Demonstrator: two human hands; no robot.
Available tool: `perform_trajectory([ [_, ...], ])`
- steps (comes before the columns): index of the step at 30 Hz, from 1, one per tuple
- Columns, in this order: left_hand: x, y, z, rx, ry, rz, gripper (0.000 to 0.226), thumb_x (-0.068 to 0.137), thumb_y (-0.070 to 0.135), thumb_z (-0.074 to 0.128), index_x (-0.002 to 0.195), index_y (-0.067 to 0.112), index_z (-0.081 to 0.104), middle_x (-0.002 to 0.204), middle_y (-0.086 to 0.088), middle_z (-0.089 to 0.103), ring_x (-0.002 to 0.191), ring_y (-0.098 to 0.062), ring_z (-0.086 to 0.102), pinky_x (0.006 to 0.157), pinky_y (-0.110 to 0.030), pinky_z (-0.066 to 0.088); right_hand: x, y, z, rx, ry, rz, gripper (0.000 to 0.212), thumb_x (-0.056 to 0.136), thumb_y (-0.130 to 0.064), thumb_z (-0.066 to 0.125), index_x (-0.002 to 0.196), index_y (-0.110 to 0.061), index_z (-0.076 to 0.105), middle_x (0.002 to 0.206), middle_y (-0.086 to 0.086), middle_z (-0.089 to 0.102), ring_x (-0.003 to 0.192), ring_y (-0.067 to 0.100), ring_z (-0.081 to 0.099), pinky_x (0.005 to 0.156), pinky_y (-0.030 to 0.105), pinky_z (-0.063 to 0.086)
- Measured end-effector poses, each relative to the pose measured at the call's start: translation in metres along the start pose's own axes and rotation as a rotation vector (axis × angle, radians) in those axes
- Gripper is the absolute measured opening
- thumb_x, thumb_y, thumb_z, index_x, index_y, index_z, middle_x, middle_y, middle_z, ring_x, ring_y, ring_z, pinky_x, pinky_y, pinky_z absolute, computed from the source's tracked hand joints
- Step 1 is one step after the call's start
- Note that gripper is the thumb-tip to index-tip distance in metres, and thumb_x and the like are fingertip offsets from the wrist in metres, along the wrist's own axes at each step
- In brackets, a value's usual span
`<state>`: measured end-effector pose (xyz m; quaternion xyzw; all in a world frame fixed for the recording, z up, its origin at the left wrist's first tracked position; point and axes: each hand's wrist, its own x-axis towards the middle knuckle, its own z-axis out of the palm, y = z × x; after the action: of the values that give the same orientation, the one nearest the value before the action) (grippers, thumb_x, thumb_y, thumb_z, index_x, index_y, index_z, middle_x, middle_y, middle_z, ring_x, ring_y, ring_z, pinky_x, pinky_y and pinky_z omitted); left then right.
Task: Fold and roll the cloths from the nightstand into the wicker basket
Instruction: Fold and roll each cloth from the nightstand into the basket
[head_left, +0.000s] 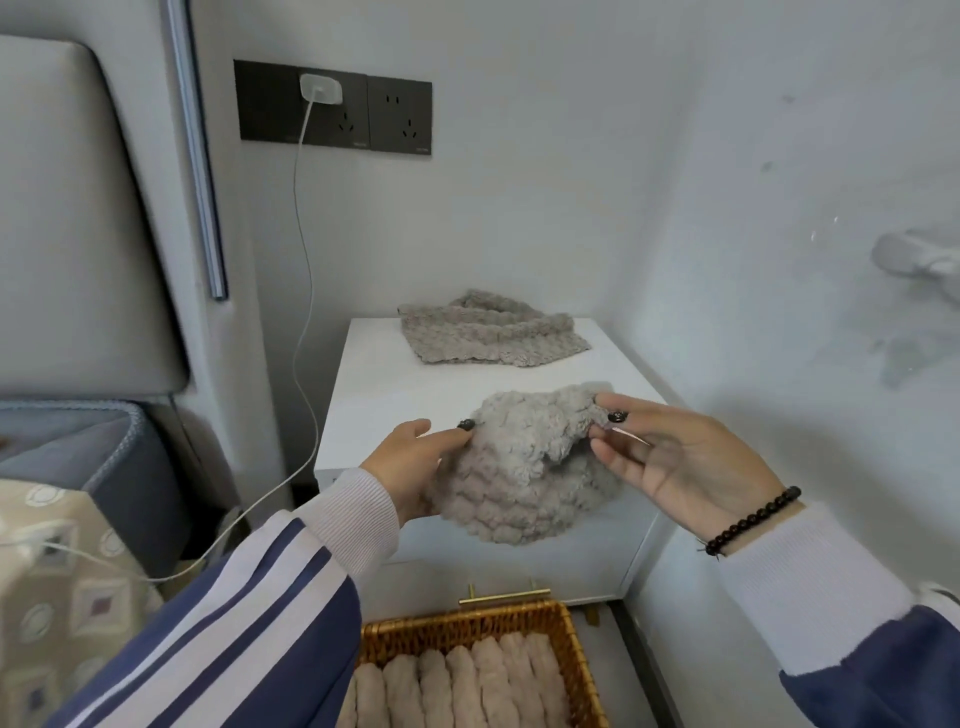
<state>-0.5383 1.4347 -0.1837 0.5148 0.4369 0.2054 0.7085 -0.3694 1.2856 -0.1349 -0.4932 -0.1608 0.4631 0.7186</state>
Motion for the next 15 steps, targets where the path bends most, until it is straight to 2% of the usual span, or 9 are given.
perform_trajectory([
  [2,0.003,-0.006,0.0,0.098,0.026,0.04,0.051,0.087,0.024,0.068,0.134,0.012,0.051,0.12,-0.012,0.061,0.107,-0.031,0.06,0.092,-0.045,0.052,-0.008,0.01,-0.002,-0.06,0.014,0.045,0.018,0.074,0.011,0.059,0.09,0.01,0.068,0.075,0.018,0.067,0.069,0.023,0.066,0.065,0.03,0.059],
  [3,0.003,-0.008,0.001,0.138,0.021,0.057,0.039,0.086,0.019,0.069,0.124,0.013,0.06,0.109,-0.012,0.066,0.099,-0.029,0.063,0.092,-0.041,0.052,-0.011,0.015,-0.003,-0.09,0.029,0.057,0.015,0.079,0.013,0.057,0.09,0.01,0.068,0.074,0.018,0.067,0.069,0.023,0.065,0.064,0.03,0.059],
  [5,0.0,-0.011,0.002,0.201,-0.005,0.091,0.021,0.085,0.008,0.066,0.105,0.015,0.071,0.088,-0.011,0.069,0.076,-0.023,0.061,0.077,-0.031,0.051,-0.011,0.025,-0.004,-0.15,0.064,0.073,0.014,0.083,0.013,0.057,0.088,0.008,0.069,0.076,0.019,0.066,0.068,0.022,0.065,0.063,0.028,0.059],
  [6,-0.001,-0.013,0.003,0.224,-0.009,0.106,0.019,0.085,0.004,0.065,0.098,0.015,0.073,0.083,-0.01,0.07,0.071,-0.021,0.06,0.071,-0.03,0.051,-0.01,0.03,-0.005,-0.194,0.089,0.077,0.014,0.083,0.013,0.058,0.087,0.006,0.07,0.08,0.019,0.066,0.07,0.022,0.065,0.063,0.028,0.06],
  [8,-0.003,-0.013,0.006,0.216,-0.018,0.128,0.02,0.084,0.001,0.064,0.09,0.017,0.073,0.082,-0.009,0.073,0.069,-0.02,0.062,0.07,-0.032,0.053,-0.006,0.038,-0.006,-0.341,0.155,0.068,0.015,0.083,0.011,0.062,0.087,-0.001,0.07,0.092,0.017,0.066,0.077,0.022,0.065,0.066,0.028,0.06],
  [9,-0.003,-0.013,0.007,0.192,-0.023,0.138,0.02,0.084,-0.001,0.064,0.089,0.016,0.073,0.081,-0.007,0.073,0.068,-0.02,0.062,0.07,-0.033,0.053,-0.002,0.041,-0.007,-0.452,0.185,0.058,0.016,0.082,0.008,0.065,0.089,-0.006,0.069,0.1,0.013,0.064,0.081,0.021,0.066,0.07,0.03,0.059],
  [11,-0.001,-0.012,0.01,0.152,-0.045,0.164,0.021,0.084,-0.004,0.064,0.089,0.015,0.072,0.072,-0.003,0.072,0.057,-0.014,0.06,0.059,-0.025,0.051,0.002,0.048,-0.006,-0.753,0.211,0.012,0.025,0.08,-0.002,0.07,0.098,-0.018,0.063,0.111,0.0,0.054,0.093,0.02,0.065,0.084,0.035,0.056],
  [13,0.0,-0.01,0.013,0.136,-0.078,0.212,0.023,0.085,-0.008,0.062,0.09,0.013,0.07,0.065,-0.001,0.069,0.046,-0.009,0.057,0.045,-0.017,0.046,0.002,0.054,0.0,-1.034,0.153,-0.114,0.037,0.079,-0.01,0.069,0.108,-0.028,0.055,0.12,-0.007,0.044,0.106,0.015,0.058,0.091,0.031,0.05],
  [15,0.001,-0.01,0.015,0.129,-0.142,0.27,0.023,0.085,-0.009,0.063,0.092,0.012,0.069,0.068,-0.003,0.069,0.053,-0.011,0.061,0.047,-0.016,0.048,-0.001,0.058,0.008,-1.179,0.033,-0.283,0.046,0.081,-0.015,0.066,0.12,-0.031,0.048,0.127,-0.011,0.037,0.111,0.006,0.05,0.093,0.022,0.044],
])
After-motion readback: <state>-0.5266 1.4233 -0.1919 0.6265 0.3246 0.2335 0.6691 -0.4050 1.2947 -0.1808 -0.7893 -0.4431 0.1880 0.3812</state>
